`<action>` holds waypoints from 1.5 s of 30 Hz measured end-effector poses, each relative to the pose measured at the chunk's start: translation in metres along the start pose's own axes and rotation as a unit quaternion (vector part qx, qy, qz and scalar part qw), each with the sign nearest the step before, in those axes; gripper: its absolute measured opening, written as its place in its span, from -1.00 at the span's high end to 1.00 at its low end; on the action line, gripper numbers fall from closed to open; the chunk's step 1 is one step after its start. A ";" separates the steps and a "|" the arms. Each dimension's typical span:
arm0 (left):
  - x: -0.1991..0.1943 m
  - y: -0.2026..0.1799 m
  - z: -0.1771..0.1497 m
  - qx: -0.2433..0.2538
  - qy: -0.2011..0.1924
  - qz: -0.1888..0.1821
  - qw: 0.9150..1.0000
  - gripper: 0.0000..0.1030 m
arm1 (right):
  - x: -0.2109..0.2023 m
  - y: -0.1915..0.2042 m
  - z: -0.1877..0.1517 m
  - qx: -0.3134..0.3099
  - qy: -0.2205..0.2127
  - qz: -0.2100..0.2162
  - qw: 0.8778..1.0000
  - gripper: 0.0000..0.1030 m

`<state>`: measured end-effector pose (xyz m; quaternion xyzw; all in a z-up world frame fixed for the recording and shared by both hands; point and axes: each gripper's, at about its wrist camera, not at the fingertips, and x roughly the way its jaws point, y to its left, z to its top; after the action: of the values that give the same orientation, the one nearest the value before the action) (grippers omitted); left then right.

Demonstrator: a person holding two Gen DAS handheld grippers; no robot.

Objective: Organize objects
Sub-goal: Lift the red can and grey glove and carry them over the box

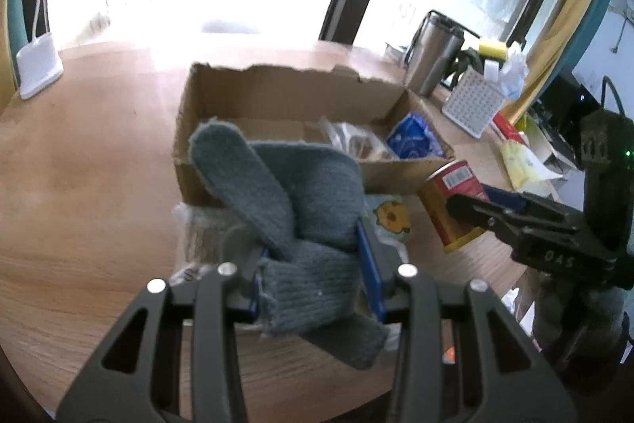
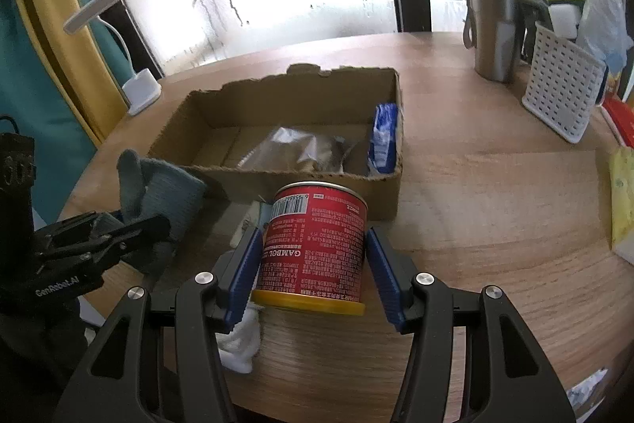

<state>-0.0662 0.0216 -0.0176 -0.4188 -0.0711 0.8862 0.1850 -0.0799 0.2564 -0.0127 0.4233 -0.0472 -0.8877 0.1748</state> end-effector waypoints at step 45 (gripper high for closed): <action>-0.022 0.022 0.050 -0.023 -0.051 0.016 0.998 0.21 | -0.002 0.017 0.051 -0.032 -0.031 0.018 0.999 -0.11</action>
<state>-0.0981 -0.0054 0.0241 -0.3785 -0.0936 0.9074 0.1571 -0.1135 0.2384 0.0250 0.3885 -0.0324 -0.8982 0.2028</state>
